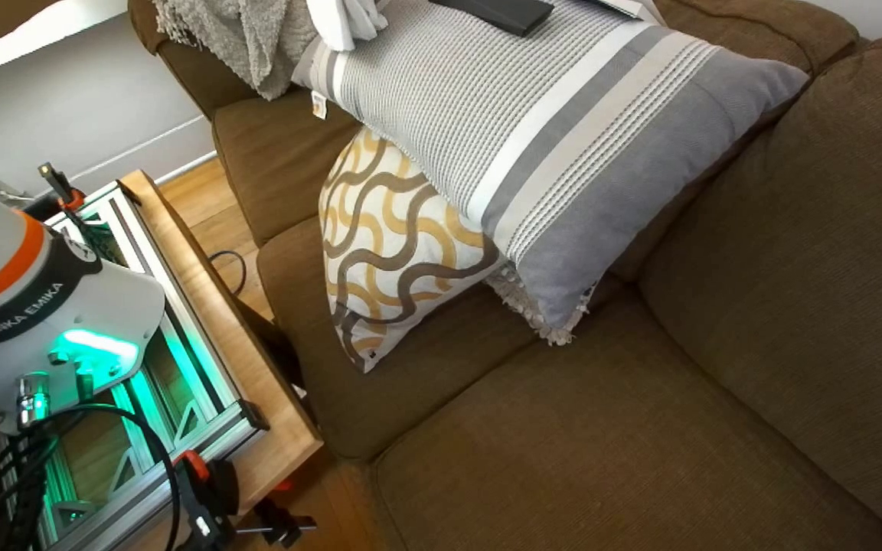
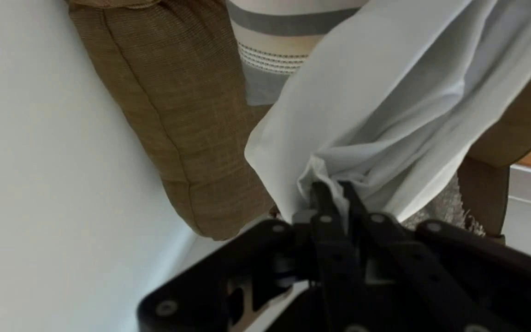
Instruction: Put the towel on the remote
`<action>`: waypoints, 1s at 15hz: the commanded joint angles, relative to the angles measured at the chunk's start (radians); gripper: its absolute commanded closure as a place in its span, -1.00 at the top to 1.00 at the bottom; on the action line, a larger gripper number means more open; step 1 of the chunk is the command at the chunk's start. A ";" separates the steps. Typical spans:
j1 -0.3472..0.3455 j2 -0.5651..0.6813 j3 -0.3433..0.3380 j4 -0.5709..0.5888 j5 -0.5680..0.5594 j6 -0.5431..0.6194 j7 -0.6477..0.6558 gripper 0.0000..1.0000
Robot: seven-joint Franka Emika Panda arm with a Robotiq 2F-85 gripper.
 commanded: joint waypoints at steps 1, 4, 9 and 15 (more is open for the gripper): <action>-0.022 0.086 0.051 0.016 0.024 0.120 -0.133 -0.96; 0.005 0.160 0.042 0.054 0.055 0.291 -0.215 -0.96; -0.007 0.271 0.040 0.124 0.018 0.421 -0.234 -0.96; -0.007 0.303 0.038 0.155 -0.064 0.415 -0.212 0.20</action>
